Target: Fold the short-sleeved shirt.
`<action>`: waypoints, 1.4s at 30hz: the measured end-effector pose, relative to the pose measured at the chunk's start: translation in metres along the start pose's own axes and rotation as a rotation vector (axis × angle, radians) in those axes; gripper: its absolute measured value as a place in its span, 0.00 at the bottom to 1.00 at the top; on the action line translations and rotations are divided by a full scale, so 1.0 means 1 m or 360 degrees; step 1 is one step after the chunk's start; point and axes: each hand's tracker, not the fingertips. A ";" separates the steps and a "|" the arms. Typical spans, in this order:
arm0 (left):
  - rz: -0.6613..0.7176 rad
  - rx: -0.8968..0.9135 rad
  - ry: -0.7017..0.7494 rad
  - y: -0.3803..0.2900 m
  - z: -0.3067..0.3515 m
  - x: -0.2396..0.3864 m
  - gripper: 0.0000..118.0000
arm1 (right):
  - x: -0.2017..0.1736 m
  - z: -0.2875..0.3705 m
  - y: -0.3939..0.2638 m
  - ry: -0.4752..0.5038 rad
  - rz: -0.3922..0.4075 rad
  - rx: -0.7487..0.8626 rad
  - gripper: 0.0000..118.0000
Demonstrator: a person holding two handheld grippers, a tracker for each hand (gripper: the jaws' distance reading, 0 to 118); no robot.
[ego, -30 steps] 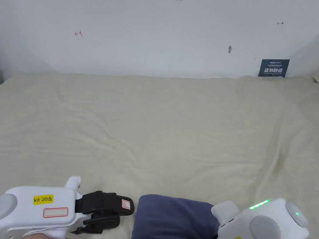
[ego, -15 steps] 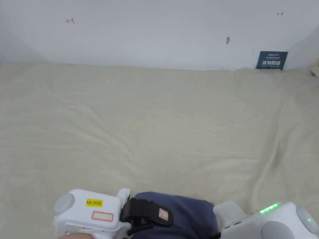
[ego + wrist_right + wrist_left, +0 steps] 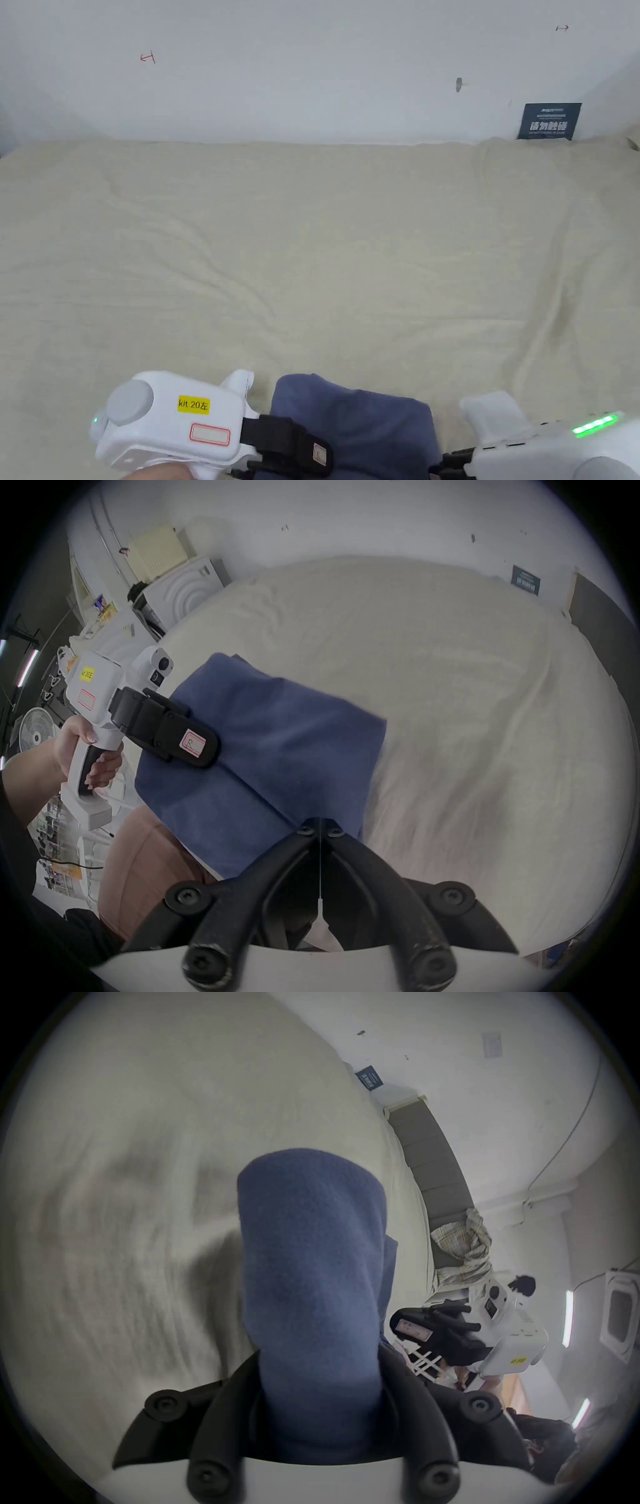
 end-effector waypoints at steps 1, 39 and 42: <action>-0.0048 0.0006 0.0009 0.002 0.009 0.006 0.21 | -0.001 0.004 0.001 0.0003 -0.0006 0.0023 0.00; 0.0087 0.0742 0.2027 0.011 0.411 -0.120 0.98 | -0.049 0.010 0.046 -0.0051 -0.0113 0.0190 0.00; -0.0119 0.0960 0.1670 -0.003 0.372 -0.080 0.46 | -0.039 0.024 0.041 -0.0066 -0.0149 0.0260 0.00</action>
